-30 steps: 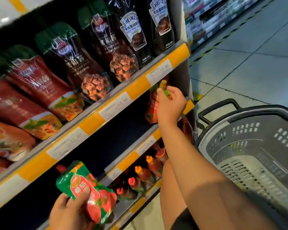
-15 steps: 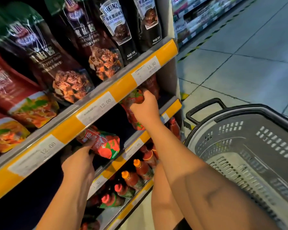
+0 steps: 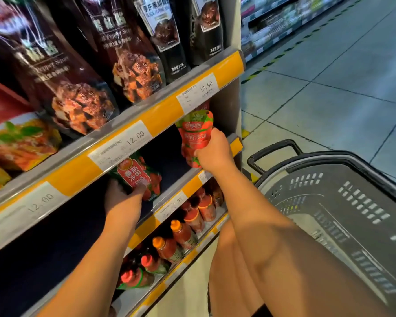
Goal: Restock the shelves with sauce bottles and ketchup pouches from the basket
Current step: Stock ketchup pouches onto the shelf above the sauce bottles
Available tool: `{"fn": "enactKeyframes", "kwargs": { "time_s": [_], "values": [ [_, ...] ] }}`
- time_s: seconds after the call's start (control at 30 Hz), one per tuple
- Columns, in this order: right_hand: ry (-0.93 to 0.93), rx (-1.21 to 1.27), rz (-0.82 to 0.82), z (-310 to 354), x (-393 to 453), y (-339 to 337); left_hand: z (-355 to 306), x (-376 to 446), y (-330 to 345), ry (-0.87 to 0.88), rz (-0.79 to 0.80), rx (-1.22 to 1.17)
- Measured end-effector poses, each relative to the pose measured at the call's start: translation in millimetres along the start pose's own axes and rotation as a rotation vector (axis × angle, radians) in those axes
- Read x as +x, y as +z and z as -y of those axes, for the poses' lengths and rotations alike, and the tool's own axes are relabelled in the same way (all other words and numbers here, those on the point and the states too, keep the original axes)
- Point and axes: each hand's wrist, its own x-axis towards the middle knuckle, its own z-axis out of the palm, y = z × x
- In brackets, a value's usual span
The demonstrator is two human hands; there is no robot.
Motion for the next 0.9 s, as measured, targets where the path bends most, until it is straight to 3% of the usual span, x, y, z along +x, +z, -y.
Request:
{"fn": "enactKeyframes", "kwargs": {
  "time_s": [0.23,0.57,0.9],
  "values": [
    [-0.035,0.116,-0.035,-4,2,-8,8,2,-2,0.020,0.046,-0.040],
    [-0.099,0.045,-0.022,-14,39,-36,20,4,-1,0.021,0.070,-0.103],
    [-0.126,0.081,-0.148,-21,47,-30,28,8,3,0.040,0.041,-0.094]
  ]
}}
